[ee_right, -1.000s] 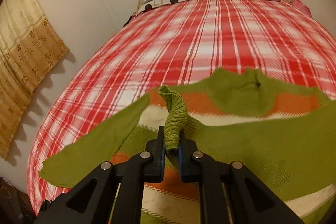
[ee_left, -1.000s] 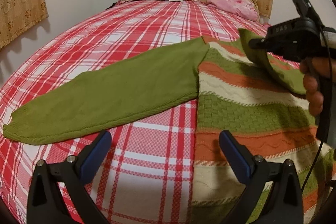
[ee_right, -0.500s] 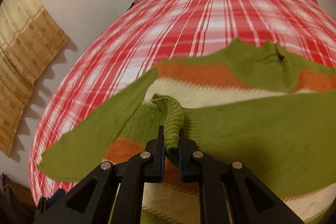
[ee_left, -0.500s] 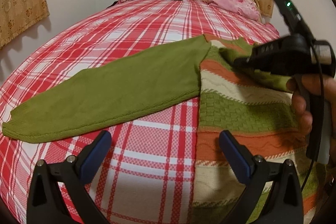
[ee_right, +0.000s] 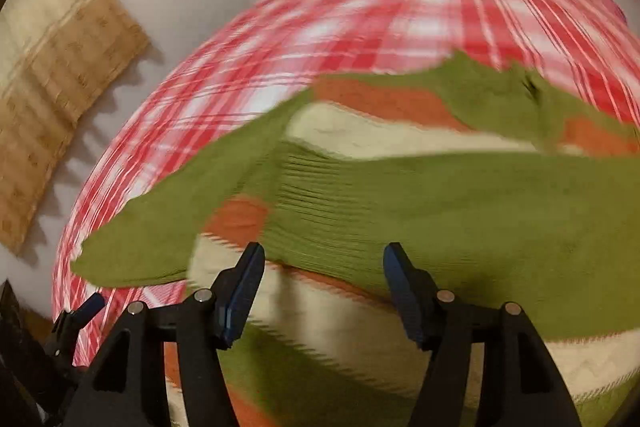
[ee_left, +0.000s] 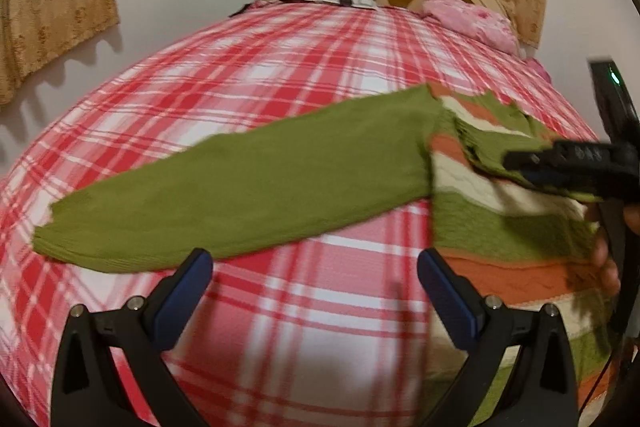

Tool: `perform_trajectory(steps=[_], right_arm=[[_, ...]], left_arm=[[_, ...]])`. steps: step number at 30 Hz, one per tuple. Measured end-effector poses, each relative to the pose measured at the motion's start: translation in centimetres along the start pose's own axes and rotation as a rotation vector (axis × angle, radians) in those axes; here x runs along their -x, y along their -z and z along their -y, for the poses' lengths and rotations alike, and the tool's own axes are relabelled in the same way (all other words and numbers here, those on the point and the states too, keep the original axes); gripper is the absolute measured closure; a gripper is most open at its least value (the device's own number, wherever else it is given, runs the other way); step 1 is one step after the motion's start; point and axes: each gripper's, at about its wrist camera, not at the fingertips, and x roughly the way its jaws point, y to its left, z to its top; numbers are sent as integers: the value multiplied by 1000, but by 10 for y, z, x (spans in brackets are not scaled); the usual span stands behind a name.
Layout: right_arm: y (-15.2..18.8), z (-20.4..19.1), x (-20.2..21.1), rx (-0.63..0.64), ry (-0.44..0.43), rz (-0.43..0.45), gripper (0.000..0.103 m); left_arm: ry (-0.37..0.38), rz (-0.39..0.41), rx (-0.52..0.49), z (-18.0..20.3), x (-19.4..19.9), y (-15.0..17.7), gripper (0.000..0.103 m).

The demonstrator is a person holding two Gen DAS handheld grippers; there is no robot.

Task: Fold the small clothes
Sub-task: 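Lift the cuff with the right gripper and fold the sleeve across the sweater body, then release the sleeve with the right gripper while the left gripper grasps the other sleeve cuff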

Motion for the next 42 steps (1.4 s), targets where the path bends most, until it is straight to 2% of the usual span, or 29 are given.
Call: perform_trajectory(steps=[3, 5, 8, 9, 11, 12, 16, 19, 21, 22, 26, 28, 30, 32, 36, 39, 41, 42], right_arm=[[7, -12, 2, 59, -26, -11, 40], [12, -25, 3, 80, -98, -56, 40], [10, -32, 13, 91, 11, 52, 40], [10, -31, 12, 78, 15, 58, 40], [16, -33, -4, 72, -25, -33, 40], [21, -40, -3, 101, -13, -19, 40], [43, -76, -6, 274, 59, 34, 40], [53, -88, -14, 361, 105, 37, 40], [56, -87, -17, 380, 126, 31, 40], [56, -82, -16, 379, 124, 32, 40], [55, -82, -18, 356, 102, 29, 39], [57, -83, -17, 355, 102, 33, 39], [58, -83, -17, 363, 113, 36, 39], [58, -84, -18, 371, 121, 37, 38], [58, -83, -18, 371, 122, 38, 38], [58, -83, -18, 372, 123, 41, 38], [59, -84, -18, 374, 126, 45, 37], [59, -84, -18, 374, 127, 48, 37]], left_arm=[[-53, 26, 8, -24, 7, -7, 0], [-113, 44, 24, -45, 11, -10, 0], [-231, 50, 73, -90, 13, -11, 0], [-265, 35, 93, -108, 12, -11, 0], [-336, 5, 121, -135, 8, -10, 0], [-383, -11, 151, -153, 8, -9, 0], [-425, -17, 248, -198, 14, 5, 0], [-419, -39, 272, -208, 11, 12, 0], [-367, -59, 292, -210, 7, 14, 3], [-345, -66, 310, -209, 5, 16, 7], [-254, -71, 354, -205, -5, 16, 11], [-224, -87, 385, -204, -8, 17, 24], [-223, -82, 405, -201, -7, 17, 24], [-178, -80, 432, -201, -8, 18, 24], [-148, -75, 461, -203, -8, 18, 24], [-112, -42, 498, -207, -6, 20, 25], [-102, -27, 511, -207, -4, 20, 35], [-87, -20, 515, -206, -4, 20, 48]])
